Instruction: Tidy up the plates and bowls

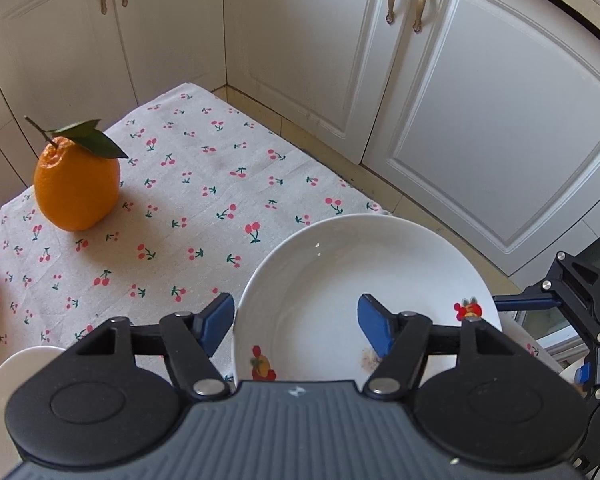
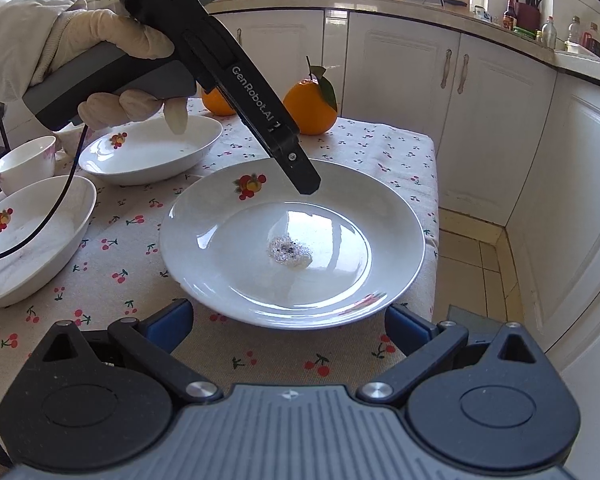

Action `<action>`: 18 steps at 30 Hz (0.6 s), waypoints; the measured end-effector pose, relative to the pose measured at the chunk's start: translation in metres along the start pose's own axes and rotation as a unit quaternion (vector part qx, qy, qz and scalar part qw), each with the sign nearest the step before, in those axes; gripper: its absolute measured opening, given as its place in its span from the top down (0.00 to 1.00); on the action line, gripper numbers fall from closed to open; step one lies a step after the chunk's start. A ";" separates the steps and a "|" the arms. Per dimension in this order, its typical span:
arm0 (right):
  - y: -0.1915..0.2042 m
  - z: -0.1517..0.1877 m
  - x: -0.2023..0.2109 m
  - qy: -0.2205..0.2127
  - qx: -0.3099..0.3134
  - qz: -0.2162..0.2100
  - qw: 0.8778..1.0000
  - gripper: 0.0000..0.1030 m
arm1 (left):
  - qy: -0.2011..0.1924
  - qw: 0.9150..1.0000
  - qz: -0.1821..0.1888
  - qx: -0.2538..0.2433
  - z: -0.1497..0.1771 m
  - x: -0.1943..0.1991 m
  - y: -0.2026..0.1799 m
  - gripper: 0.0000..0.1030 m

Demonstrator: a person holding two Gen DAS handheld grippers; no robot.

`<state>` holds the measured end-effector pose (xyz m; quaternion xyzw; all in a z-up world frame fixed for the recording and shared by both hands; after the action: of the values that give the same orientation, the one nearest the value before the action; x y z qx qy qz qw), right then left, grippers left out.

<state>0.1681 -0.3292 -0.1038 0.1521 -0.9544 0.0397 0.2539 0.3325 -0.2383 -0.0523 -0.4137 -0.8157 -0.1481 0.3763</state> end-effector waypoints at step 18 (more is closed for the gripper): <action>0.051 0.000 0.060 -0.039 -0.026 0.007 0.999 0.00 | -0.105 0.992 -0.071 0.020 0.069 0.145 -0.065 0.18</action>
<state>0.1033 -0.2966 -0.0737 0.1406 -0.9653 0.0104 0.2199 0.1931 -0.1588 0.0129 -0.3605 -0.8808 -0.1133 0.2852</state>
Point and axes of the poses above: each gripper's, at about its wrist camera, not at the fingertips, and x roughly against the way its jaws point, y to its left, z to its underside, the point moved 4 cm from there along -x, roughly the way its jaws point, and after that the axes turned 11 degrees about -y, right-handed, at the moved point
